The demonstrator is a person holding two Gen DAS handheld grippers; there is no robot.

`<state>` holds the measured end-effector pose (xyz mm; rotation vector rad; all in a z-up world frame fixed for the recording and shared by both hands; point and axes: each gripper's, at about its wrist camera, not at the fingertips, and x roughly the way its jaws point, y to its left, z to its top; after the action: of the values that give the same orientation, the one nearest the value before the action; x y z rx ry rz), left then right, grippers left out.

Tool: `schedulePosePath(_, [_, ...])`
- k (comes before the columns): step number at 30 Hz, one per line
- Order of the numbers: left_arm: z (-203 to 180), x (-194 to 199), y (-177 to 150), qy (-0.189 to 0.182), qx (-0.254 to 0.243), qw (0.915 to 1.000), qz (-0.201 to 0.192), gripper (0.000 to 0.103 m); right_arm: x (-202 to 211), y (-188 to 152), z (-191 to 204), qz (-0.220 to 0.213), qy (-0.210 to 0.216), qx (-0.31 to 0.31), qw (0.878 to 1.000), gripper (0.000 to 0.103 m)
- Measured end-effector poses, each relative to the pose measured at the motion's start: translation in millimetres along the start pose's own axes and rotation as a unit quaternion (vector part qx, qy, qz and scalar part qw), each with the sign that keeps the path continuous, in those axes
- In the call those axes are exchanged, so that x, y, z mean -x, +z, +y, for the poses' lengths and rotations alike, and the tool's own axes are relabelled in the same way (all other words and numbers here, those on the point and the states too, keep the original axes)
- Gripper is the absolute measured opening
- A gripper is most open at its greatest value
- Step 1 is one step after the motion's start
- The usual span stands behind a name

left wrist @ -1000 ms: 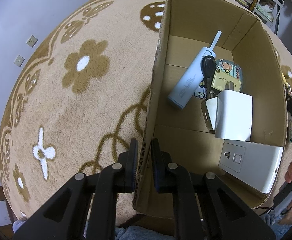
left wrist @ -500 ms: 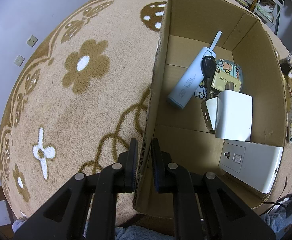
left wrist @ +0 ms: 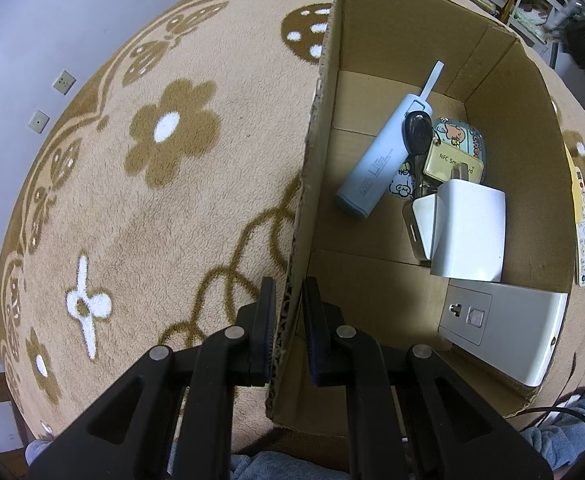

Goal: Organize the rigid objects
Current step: 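Carry the keys into the box and release them with the right gripper, then return the right gripper to the pile and grasp the yellow oval card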

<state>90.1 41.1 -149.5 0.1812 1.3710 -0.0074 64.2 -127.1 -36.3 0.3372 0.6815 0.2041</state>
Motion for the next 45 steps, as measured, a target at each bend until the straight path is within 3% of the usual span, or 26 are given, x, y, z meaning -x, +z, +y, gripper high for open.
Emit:
schedulePosePath(4, [0, 0, 0, 0.0, 0.0, 1.0, 0.0, 0.012, -16, -9, 8, 0.026, -0.004, 0.019, 0.999, 0.016])
schedulePosePath(5, [0, -1, 0, 0.0, 0.0, 1.0, 0.0, 0.012, -18, -10, 9, 0.03, -0.004, 0.02, 0.999, 0.001])
schedulePosePath(11, [0, -1, 1, 0.0, 0.0, 1.0, 0.0, 0.012, -30, -18, 2, 0.056, -0.01, 0.013, 0.998, 0.001])
schedulePosePath(17, [0, 0, 1, 0.0, 0.0, 1.0, 0.0, 0.013, -27, -16, -4, 0.049, -0.028, 0.009, 0.998, 0.002])
schedulePosePath(19, [0, 0, 1, 0.0, 0.0, 1.0, 0.0, 0.013, -24, -14, -10, 0.046, -0.044, 0.006, 0.998, 0.006])
schedulePosePath(22, [0, 0, 1, 0.0, 0.0, 1.0, 0.0, 0.013, -22, -11, -25, 0.043, -0.063, -0.005, 0.997, 0.024])
schedulePosePath(24, [1, -1, 1, -0.003, 0.002, 1.0, 0.001, 0.013, -18, -9, -41, 0.032, -0.078, -0.019, 0.996, 0.05])
schedulePosePath(29, [4, -3, 1, -0.013, 0.008, 0.9999, 0.002, 0.013, -14, -6, -79, 0.027, -0.102, -0.056, 0.993, 0.055])
schedulePosePath(33, [5, -4, 1, -0.011, 0.007, 0.9999, 0.002, 0.013, -20, -6, -105, 0.045, -0.139, -0.057, 0.988, 0.076])
schedulePosePath(39, [6, -5, 2, -0.012, 0.007, 0.9999, 0.003, 0.014, -33, -4, -141, 0.087, -0.178, -0.072, 0.978, 0.082])
schedulePosePath(45, [8, -6, 3, -0.017, 0.01, 0.9998, 0.004, 0.014, -53, -4, -166, 0.129, -0.152, -0.076, 0.977, 0.087])
